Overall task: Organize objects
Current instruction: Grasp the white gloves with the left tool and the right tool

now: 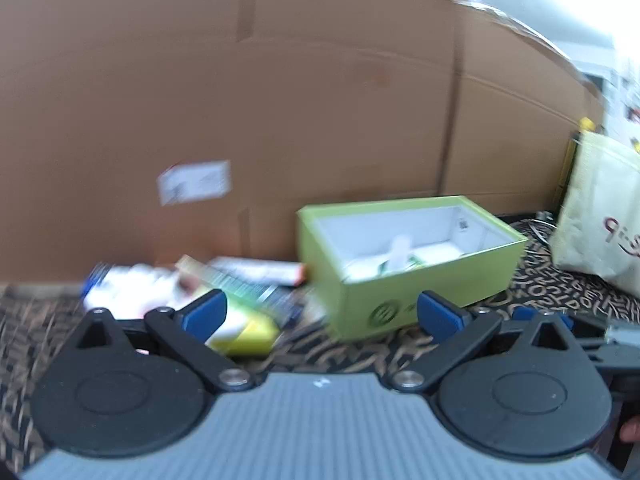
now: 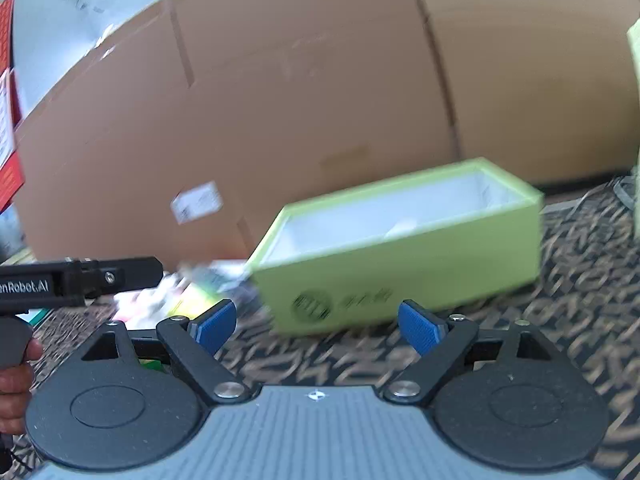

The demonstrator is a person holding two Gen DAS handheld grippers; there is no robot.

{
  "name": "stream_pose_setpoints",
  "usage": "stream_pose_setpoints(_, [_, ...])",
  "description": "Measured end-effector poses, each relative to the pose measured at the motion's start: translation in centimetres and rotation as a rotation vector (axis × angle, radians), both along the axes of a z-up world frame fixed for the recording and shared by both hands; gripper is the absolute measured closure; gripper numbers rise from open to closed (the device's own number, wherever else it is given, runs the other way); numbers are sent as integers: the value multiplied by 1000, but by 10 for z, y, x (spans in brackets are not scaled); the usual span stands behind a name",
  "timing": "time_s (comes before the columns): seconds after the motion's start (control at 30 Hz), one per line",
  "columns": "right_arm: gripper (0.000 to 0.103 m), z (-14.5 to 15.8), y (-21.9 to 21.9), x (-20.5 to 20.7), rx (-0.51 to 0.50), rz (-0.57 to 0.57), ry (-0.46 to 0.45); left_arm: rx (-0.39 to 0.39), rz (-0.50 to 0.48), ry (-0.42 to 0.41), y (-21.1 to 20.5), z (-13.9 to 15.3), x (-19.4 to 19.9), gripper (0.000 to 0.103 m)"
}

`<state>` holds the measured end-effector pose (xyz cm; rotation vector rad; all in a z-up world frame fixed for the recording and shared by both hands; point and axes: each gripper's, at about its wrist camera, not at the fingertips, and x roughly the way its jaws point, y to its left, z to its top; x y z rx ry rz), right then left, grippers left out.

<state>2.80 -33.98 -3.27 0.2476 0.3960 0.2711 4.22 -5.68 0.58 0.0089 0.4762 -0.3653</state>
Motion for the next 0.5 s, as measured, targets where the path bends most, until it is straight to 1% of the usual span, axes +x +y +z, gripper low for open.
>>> stream_pose_setpoints(0.13, [12,-14,28,-4,-19,64,46,-45,102,57,44,-14,-8,0])
stream_pose_setpoints(0.3, [12,-20,52,-7,-32,137,67,-55,222,123,88,-34,-11,0])
stream_pose_setpoints(0.5, [12,-21,78,0,-72,183,74,-93,271,172,117,-47,-4,0])
